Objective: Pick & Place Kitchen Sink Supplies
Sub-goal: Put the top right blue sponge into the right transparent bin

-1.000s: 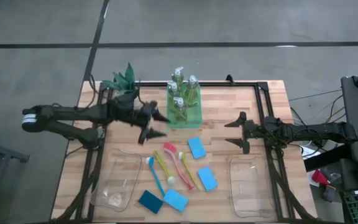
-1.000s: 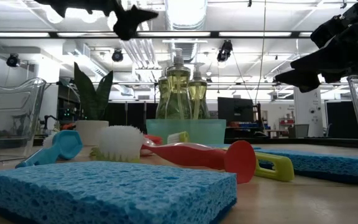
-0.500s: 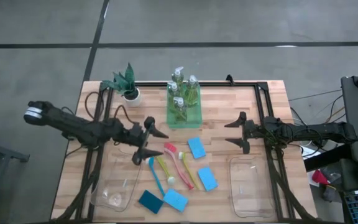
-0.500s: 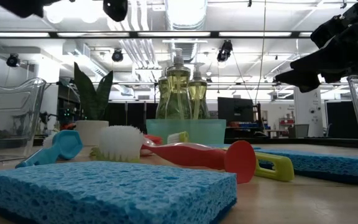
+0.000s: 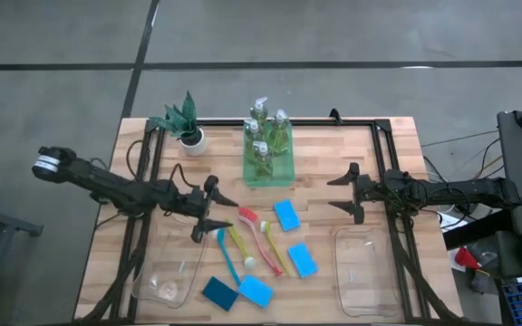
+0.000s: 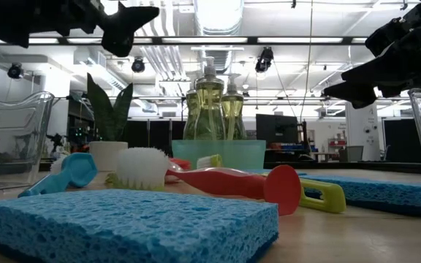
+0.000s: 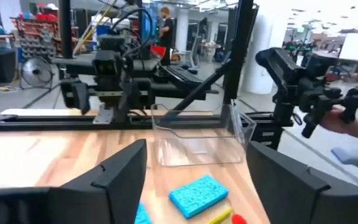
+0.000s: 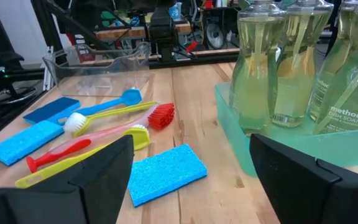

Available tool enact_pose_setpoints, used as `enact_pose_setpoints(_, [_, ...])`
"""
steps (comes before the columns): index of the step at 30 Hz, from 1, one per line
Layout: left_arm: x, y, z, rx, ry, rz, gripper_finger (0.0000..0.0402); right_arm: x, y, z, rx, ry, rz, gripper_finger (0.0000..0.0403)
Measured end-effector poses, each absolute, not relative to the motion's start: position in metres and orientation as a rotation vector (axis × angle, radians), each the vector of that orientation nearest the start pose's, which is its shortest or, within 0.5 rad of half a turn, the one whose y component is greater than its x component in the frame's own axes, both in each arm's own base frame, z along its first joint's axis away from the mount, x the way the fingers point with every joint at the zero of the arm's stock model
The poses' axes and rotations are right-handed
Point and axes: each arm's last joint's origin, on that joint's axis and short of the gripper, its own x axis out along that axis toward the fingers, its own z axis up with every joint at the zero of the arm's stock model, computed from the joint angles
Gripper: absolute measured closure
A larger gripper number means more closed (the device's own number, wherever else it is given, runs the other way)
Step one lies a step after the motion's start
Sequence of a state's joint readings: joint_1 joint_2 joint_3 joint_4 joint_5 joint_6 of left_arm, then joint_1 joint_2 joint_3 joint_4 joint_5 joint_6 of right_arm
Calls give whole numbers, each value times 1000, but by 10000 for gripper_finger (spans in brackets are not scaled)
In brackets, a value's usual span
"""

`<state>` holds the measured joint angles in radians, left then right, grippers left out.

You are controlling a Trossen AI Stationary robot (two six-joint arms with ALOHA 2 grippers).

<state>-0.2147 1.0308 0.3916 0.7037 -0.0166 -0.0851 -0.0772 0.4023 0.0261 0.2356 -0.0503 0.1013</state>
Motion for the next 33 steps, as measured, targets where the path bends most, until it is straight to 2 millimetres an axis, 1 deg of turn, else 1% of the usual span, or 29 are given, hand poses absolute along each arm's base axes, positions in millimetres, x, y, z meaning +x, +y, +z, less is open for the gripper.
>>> enact_pose_setpoints(4, [196,-33,241,-66,9,-154,175,122,-8,159,110,138,-33,78])
enact_pose_setpoints(8, [182,-22,247,-38,19,-124,228,123,-8,162,82,112,-29,74])
enact_pose_setpoints(11, [172,-17,248,-25,53,-105,277,123,-8,166,184,70,-29,74])
enact_pose_setpoints(13, [167,-14,245,-23,93,-89,309,123,-8,169,207,36,-26,76])
enact_pose_setpoints(15, [162,-11,240,-25,87,-79,341,123,-8,172,221,0,-22,79])
enact_pose_setpoints(18, [154,-10,229,-16,96,-75,381,123,-8,178,290,-56,-6,83])
enact_pose_setpoints(19, [151,-9,223,-3,102,-72,391,123,-8,180,289,-82,-6,85])
enact_pose_setpoints(22, [142,-4,207,0,100,-39,396,122,-8,188,224,-170,-28,88])
enact_pose_setpoints(26, [131,0,193,-14,62,-24,395,121,-8,194,265,-233,-14,90])
enact_pose_setpoints(30, [124,0,183,-13,35,-22,400,121,-8,194,283,-228,-12,88])
enact_pose_setpoints(33, [120,1,176,-36,13,-18,400,122,-8,191,334,-203,-12,91])
